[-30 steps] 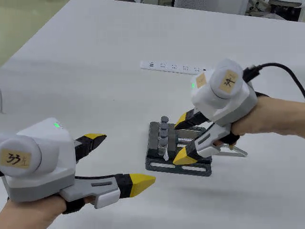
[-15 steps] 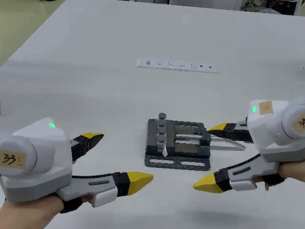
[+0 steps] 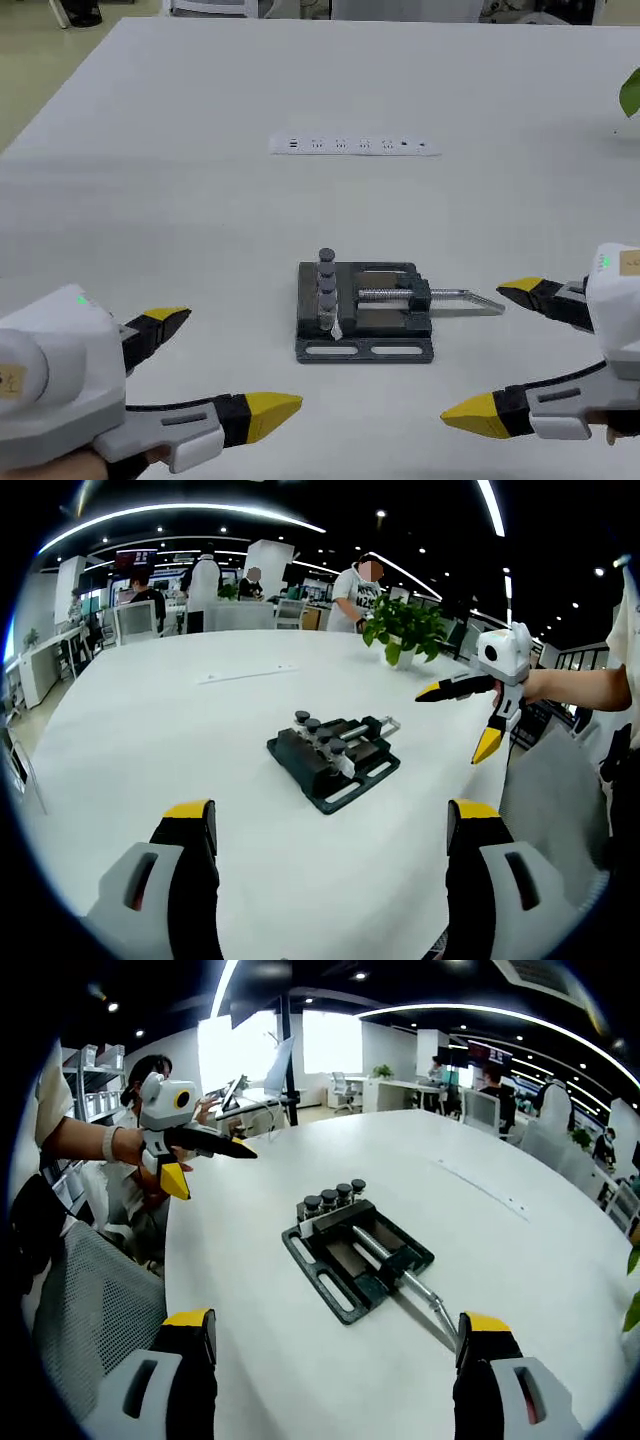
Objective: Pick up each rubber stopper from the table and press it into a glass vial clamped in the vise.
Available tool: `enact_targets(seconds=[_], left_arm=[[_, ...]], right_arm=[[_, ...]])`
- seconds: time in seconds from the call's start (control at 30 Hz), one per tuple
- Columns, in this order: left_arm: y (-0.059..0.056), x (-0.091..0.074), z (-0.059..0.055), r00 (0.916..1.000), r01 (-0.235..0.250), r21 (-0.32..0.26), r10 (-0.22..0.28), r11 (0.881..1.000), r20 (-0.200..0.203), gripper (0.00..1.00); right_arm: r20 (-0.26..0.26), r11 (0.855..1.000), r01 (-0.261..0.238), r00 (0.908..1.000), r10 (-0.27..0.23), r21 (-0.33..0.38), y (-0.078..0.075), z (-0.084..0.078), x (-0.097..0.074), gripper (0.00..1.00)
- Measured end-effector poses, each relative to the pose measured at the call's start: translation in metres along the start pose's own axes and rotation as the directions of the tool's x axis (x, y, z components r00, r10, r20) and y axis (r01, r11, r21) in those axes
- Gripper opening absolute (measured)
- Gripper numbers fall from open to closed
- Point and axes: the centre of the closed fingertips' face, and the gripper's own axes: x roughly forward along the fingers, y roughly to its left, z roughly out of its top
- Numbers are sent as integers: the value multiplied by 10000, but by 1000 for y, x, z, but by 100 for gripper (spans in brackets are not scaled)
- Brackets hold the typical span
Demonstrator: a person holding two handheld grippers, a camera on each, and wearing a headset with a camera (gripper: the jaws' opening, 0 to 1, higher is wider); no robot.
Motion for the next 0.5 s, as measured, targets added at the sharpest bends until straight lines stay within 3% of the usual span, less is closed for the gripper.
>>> enact_targets(seconds=[0.2, 0.5], left_arm=[[0, 0, -7, 9994, -28, 129, 33, 9999, -333, 99], [2, 2, -5, 9994, -129, 37, 130, 9999, -312, 99]], right_arm=[[82, 9990, 274, 9996, -277, 356, -4, -11, -10, 99], [228, 9970, 476, 9985, -491, 604, -3, -18, -11, 99]])
